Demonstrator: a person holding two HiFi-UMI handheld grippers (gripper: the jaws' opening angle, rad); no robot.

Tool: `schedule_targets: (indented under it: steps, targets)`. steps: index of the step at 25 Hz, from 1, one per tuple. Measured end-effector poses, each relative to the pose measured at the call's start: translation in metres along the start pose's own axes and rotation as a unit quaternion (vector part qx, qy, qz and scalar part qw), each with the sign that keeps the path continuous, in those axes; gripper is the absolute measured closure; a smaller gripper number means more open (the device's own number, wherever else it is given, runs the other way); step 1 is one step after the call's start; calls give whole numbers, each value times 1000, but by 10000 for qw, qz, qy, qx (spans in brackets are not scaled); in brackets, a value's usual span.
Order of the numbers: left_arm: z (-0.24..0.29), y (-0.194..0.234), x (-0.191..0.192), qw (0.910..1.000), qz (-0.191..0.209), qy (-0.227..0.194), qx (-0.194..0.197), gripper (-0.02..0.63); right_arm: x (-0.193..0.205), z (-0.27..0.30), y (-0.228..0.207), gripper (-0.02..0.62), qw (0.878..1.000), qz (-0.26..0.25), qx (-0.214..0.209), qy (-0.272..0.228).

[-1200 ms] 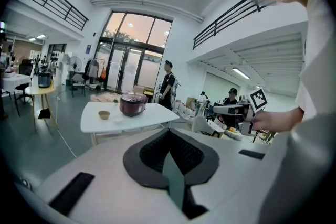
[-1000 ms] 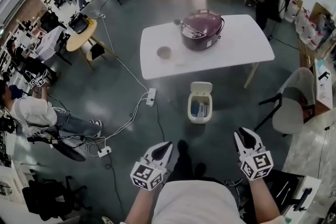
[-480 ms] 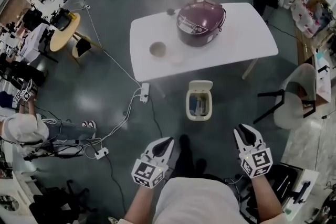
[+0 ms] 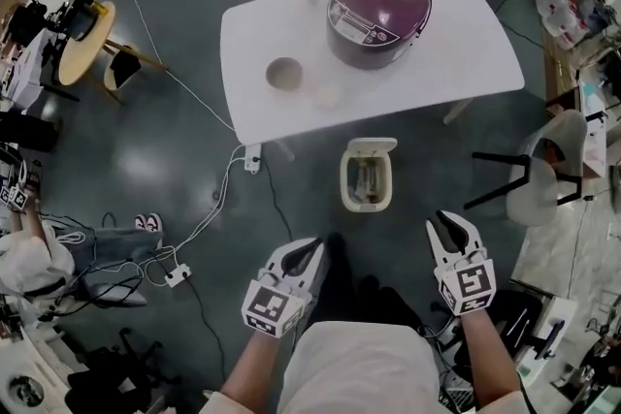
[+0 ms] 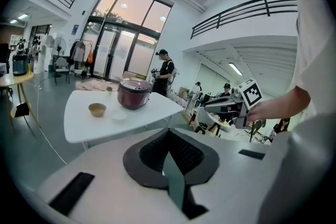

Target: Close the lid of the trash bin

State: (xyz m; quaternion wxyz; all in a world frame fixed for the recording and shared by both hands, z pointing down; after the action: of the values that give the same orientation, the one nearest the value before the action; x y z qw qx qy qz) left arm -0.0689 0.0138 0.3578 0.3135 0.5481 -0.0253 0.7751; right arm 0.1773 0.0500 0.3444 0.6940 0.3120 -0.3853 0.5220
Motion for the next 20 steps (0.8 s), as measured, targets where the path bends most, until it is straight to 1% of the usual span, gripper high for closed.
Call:
schedule_targets:
  steps: [6, 11, 15, 20]
  targets:
    - [15, 25, 10, 9999, -81, 54, 101, 594, 1, 49, 4, 499, 9983, -460, -40, 363]
    - [29, 42, 27, 9996, -248, 99, 18, 594, 11, 85, -2, 499, 9932, -1005, -136, 571]
    - [43, 53, 41, 9991, -378, 127, -127, 594, 27, 120, -13, 499, 9845, -1532, -333, 791]
    - [63, 62, 52, 9980, -518, 113, -353, 594, 59, 174, -26, 499, 9696, -2110, -645, 1054]
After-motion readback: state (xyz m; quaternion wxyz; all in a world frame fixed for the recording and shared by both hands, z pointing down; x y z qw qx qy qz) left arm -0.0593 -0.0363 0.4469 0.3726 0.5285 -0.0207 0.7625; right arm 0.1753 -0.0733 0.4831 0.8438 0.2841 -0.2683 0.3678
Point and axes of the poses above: the fingertips, and each gripper's own axes: z forward along the fingers, y to its left, x out of its underside, the point moved 3 cm from there along -z, backward along the fingers, and after that the axes turned 1 degree about -y, right-handed, at the moved point
